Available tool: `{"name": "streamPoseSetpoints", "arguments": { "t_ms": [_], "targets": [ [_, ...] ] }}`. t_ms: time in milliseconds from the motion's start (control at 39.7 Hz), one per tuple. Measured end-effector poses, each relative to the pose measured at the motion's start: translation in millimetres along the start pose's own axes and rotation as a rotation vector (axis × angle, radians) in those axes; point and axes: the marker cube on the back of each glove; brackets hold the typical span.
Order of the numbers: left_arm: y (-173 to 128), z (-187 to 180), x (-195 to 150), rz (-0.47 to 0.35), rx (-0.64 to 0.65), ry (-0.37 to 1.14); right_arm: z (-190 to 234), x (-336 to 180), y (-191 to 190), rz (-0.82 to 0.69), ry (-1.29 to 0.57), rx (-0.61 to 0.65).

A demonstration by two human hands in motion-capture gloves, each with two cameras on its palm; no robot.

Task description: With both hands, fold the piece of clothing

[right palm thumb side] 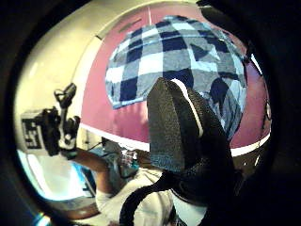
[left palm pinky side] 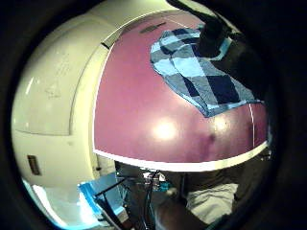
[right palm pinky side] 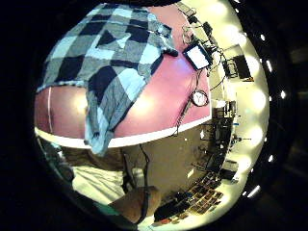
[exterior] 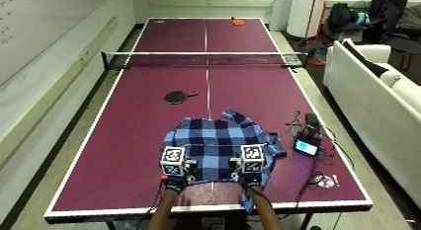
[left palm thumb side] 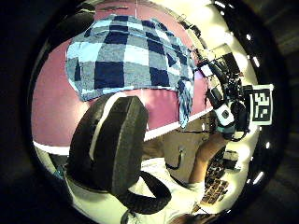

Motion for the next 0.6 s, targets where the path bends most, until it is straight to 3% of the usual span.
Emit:
{"name": "streamPoseSetpoints", "arguments": {
  "t_ms": [605],
  "targets": [
    [-0.7,11.2,16.0,0.049,-0.061,-0.016,-6.8,15.9,4.9,0.016,0.001,0.039]
  ]
}}
